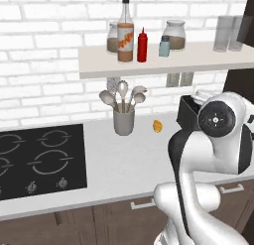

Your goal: Put the shaker and condiment bottle from the counter next to their counterparts in the cabinet.

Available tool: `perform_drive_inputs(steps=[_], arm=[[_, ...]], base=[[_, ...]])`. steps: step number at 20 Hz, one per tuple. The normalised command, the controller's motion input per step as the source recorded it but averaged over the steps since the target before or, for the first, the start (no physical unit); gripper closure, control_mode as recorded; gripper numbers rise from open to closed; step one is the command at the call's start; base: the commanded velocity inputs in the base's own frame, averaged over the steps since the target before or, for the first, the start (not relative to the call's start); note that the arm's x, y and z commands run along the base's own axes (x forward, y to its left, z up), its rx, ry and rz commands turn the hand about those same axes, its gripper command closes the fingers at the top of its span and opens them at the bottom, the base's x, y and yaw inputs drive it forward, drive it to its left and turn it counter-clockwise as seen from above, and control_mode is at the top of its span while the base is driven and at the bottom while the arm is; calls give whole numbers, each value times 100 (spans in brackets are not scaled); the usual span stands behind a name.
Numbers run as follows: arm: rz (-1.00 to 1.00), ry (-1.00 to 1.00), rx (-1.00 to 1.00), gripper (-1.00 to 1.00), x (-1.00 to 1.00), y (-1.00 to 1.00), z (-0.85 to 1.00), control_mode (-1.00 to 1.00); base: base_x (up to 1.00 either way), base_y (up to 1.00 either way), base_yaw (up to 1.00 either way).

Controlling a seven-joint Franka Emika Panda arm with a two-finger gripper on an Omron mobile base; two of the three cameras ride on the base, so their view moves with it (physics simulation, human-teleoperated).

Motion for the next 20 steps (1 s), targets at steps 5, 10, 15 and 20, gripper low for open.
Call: perform_drive_inputs(steps=[5,10,15,20], arm=[[-53,0,0,-100,-14,0,-59,-100],[-51,0,0,-100,-16,0,-58,-100],[-43,0,0,-100,-10,-12,-57,-100],[-40,0,0,-100,-5,-14,-60,-100]], base=[[0,0,0],[0,0,0],[0,0,0],[0,0,0]])
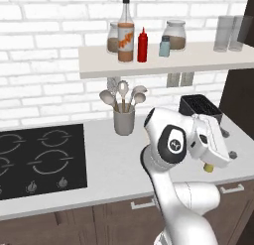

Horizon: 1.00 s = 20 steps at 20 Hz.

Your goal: Put the shaker and condiment bottle from the counter next to their counterparts in the cabinet.

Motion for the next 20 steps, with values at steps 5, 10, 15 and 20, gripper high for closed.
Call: perform_drive_inputs(steps=[5,10,15,20], arm=[[-36,0,0,-100,-2,-20,-50,-100],[-31,0,0,-100,0,-10,-40,-100],[-10,0,4,-100,14,-1,-14,-100],[7,-4,9,-100,28,-2,-4,-100]], base=[[0,0,0],[0,0,0],[0,0,0],[0,0,0]])
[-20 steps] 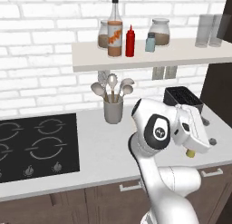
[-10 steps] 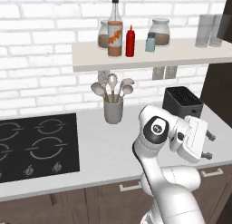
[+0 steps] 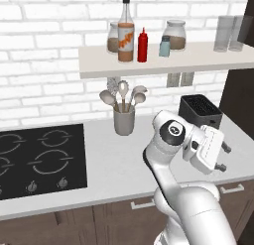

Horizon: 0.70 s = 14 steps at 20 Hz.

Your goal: Put the shaker and condiment bottle from the counter next to their counterparts in the cabinet.

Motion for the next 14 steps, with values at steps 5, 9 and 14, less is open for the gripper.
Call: perform_drive_inputs(steps=[5,9,14], arm=[[20,-3,3,-100,14,-15,-13,-100],[16,-2,0,-100,0,-33,-37,-100],[10,0,-2,-100,-3,-34,-71,-100]], base=[[0,0,0],[0,0,0],[0,0,0]])
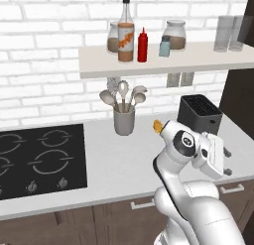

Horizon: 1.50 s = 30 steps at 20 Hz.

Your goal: Put the shaker and condiment bottle from the counter next to their counterparts in the cabinet.

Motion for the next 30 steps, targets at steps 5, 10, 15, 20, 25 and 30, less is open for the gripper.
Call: perform_drive_inputs(steps=[5,10,15,20,25,30], arm=[[7,0,-4,-100,-1,-26,-65,-100],[4,-1,0,-100,2,-10,-14,-100],[5,-1,0,-100,12,0,0,-100],[10,0,0,-100,34,0,-9,-100],[10,0,0,-100,49,0,-30,-100],[2,0,-4,-100,28,0,-47,-100]], base=[[0,0,0],[0,0,0],[0,0,0],[0,0,0],[0,0,0],[0,0,0]])
